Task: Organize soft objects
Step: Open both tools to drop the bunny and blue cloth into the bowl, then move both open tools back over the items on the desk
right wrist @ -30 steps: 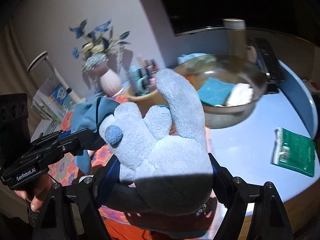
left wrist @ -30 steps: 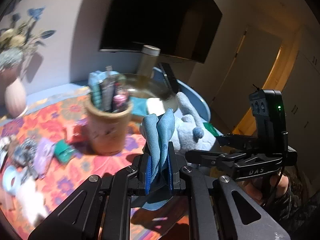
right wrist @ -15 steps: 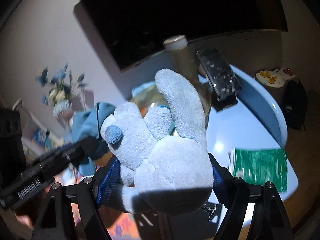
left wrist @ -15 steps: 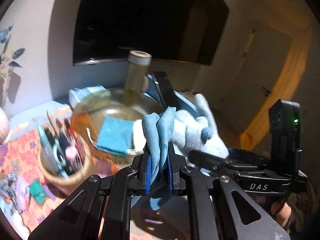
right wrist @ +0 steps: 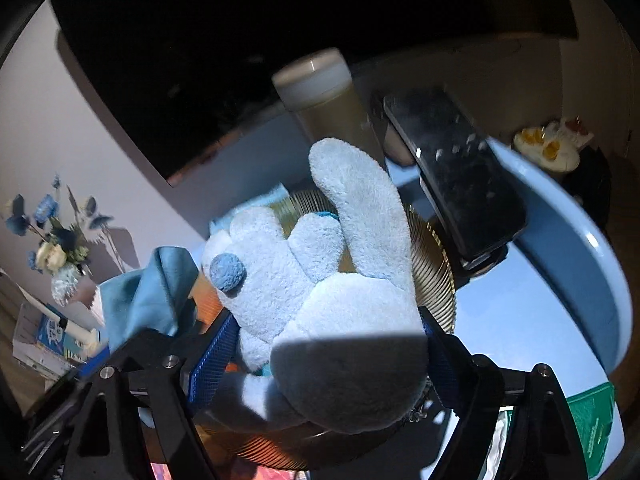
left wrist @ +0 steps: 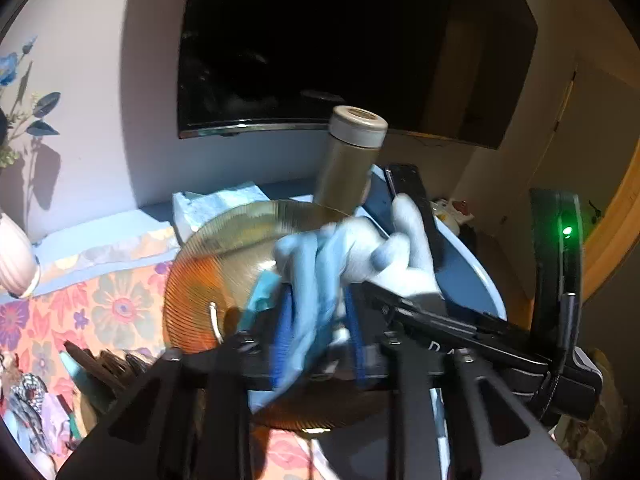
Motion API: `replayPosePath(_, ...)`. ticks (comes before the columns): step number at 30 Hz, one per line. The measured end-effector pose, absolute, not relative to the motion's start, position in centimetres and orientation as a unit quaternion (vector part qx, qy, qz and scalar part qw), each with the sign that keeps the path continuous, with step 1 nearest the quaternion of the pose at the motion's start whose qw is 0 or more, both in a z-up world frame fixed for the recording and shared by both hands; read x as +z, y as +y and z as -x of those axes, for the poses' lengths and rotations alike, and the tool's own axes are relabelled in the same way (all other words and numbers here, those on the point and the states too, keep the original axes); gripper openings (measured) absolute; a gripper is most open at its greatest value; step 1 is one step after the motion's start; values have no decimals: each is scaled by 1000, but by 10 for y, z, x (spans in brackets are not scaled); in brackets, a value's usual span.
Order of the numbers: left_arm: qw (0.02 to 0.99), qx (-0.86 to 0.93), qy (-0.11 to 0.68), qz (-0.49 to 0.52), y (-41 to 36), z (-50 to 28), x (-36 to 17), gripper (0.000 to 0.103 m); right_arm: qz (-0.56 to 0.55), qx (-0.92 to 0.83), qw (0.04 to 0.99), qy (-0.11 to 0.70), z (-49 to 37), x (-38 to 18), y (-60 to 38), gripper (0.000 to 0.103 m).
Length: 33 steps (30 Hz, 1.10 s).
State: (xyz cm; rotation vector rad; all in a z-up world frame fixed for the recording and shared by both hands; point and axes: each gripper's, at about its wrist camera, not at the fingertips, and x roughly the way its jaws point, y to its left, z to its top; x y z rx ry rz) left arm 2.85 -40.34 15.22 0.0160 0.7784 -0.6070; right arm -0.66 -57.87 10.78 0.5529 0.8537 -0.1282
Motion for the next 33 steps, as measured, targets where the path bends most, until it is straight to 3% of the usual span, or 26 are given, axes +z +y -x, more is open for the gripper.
replayPosePath(4,875,-304,377,16,-396,-30,154,59,-282,-58,872,397,17,106,-588,85)
replayPosePath(12,881,-324,346,2,-379,7,173,60,-271,-47,889,366,63,132,-578,85)
replayPosePath(20,890,-301,342,-10,-326,52,171,60,-233,-13,888,396,104,132,-518,85)
replayPosePath(33,909,-154,380,72,-143,74,134,61,-73,110,883,451,114,134,-354,85)
